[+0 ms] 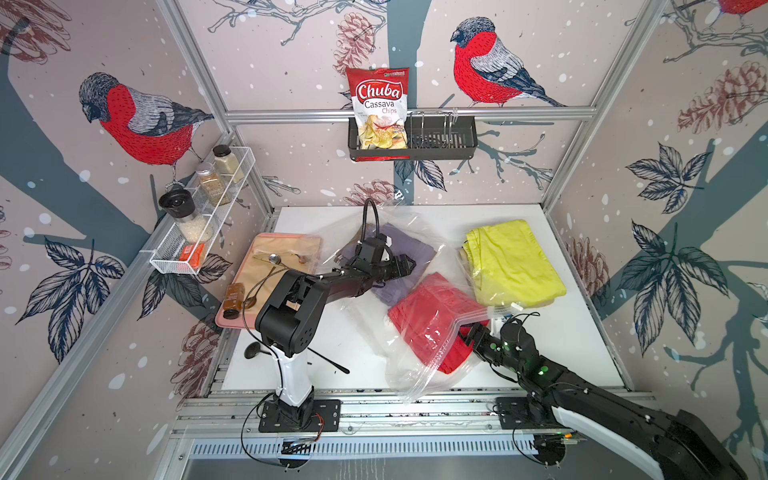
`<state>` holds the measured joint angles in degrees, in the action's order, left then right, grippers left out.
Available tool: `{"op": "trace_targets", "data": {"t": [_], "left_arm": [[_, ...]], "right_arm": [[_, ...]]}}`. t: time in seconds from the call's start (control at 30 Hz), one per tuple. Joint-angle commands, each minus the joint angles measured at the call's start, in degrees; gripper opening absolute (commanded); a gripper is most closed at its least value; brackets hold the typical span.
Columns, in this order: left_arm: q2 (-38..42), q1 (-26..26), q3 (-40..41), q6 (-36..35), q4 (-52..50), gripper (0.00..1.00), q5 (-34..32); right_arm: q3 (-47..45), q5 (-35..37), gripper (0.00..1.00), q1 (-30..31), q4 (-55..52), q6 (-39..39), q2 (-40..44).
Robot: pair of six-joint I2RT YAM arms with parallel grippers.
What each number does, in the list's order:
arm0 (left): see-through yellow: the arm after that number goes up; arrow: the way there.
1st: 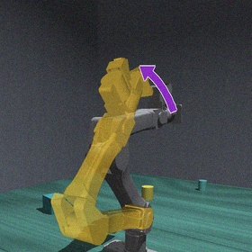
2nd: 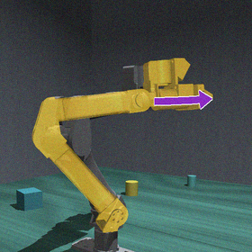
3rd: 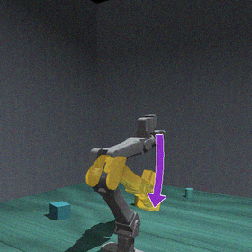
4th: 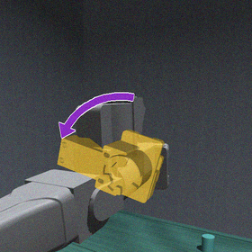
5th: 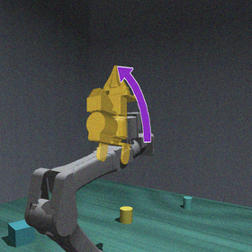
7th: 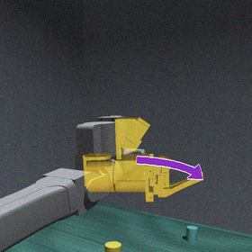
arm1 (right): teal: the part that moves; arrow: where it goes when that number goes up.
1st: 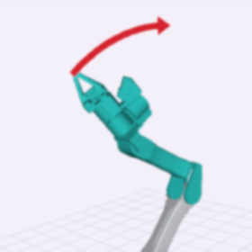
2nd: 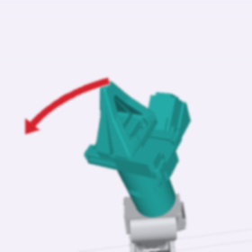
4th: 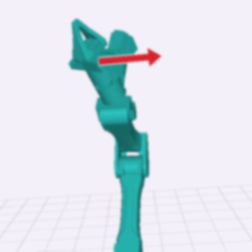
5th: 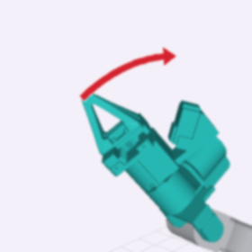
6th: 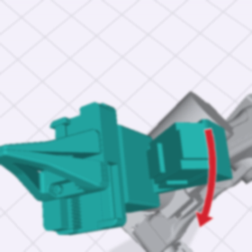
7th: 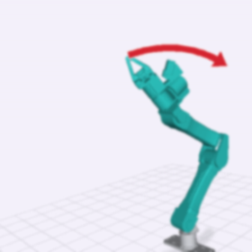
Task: Take the trousers out of the vacuum bag
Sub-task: Take out the trousers from the vacuum bag.
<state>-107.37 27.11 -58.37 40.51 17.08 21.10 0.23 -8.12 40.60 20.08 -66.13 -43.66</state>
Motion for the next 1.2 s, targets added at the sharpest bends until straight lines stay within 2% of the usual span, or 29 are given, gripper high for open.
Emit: {"op": "trace_targets", "data": {"t": [0.0, 0.1, 0.2, 0.27, 0.47, 0.67, 0.77, 0.83, 0.93, 1.07, 1.17], "left_arm": [[-0.95, -2.43, 1.94, 0.62, -3.52, 0.88, -2.57], [-0.73, -4.45, 2.73, -0.17, -3.67, 0.87, -2.56], [-0.89, -6.02, 2.38, -1.28, -4.34, 0.87, -2.18], [-1.38, -7.10, 2.20, -1.57, -3.84, 0.87, -0.80], [-1.61, -7.56, 1.51, -2.78, -5.34, 0.87, -0.68], [-1.60, -8.67, 1.50, -3.13, -6.11, 0.87, -1.24], [-1.52, -9.30, 1.51, -3.27, -6.34, 0.87, -1.35], [-1.44, -9.54, 1.51, -3.76, -7.06, 0.87, -2.32], [-1.59, -10.27, 1.51, -4.53, -7.85, 0.87, -3.17], [-2.14, -11.30, 1.50, -5.00, -7.88, 0.87, -3.36], [-2.26, -11.78, 1.51, -5.00, -8.02, 0.87, -3.24]], "right_arm": [[-1.57, 0.21, 0.72, 0.22, 5.87, -0.50, -2.99], [-0.66, 0.13, 0.66, 0.33, 9.08, -0.42, -7.79], [1.20, -0.25, 0.56, 0.63, 11.19, -0.25, -13.51], [1.59, 0.24, 0.52, 1.38, 16.00, -1.07, -17.75], [6.87, 2.65, 0.50, 4.91, 22.31, -0.14, -27.29], [9.94, 3.10, 0.49, 5.88, 26.15, 0.29, -33.52], [10.96, 2.50, 0.40, 5.89, 28.49, -0.01, -36.57], [11.28, 2.25, 0.30, 5.97, 30.29, -0.47, -38.39], [10.63, 2.36, 0.19, 6.00, 32.45, -0.93, -38.95], [10.60, 3.01, 0.04, 5.98, 28.50, 0.17, -35.89], [9.67, 3.65, 0.00, 5.98, 24.31, 0.96, -30.97]]}}
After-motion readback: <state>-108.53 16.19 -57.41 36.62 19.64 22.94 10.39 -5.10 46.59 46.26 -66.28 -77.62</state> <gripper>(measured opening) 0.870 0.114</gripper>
